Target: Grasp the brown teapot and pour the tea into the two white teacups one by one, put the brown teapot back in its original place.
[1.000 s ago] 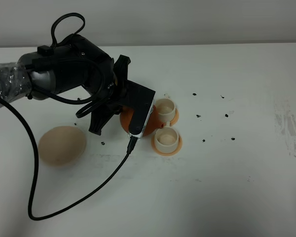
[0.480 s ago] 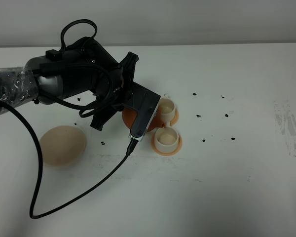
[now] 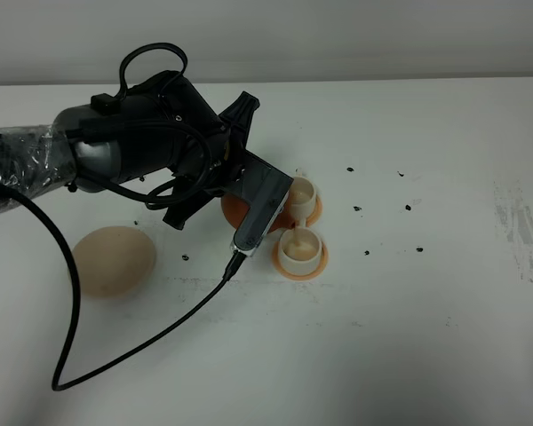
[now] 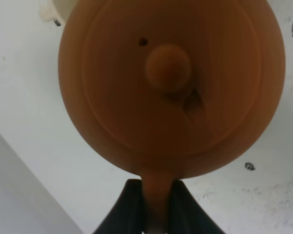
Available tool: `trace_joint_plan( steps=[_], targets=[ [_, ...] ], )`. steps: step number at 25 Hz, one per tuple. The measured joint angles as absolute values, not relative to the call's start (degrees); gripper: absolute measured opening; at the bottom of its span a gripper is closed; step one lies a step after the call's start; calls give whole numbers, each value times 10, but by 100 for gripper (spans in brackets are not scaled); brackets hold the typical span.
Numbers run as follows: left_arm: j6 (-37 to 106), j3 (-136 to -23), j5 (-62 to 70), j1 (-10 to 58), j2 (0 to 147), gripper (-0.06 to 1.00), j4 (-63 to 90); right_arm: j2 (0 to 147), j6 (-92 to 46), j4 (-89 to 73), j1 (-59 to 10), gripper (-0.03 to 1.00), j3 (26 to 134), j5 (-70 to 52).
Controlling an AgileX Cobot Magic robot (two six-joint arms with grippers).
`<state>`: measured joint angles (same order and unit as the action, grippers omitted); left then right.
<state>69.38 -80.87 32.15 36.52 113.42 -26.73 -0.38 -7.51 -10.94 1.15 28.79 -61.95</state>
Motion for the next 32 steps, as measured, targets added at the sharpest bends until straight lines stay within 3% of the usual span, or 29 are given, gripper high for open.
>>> trace_joint_plan(
  steps=[32],
  targets=[
    [697,-809,305,383,1139,13,-335,-4,-75,-109,12,43,288,-620]
  ],
)
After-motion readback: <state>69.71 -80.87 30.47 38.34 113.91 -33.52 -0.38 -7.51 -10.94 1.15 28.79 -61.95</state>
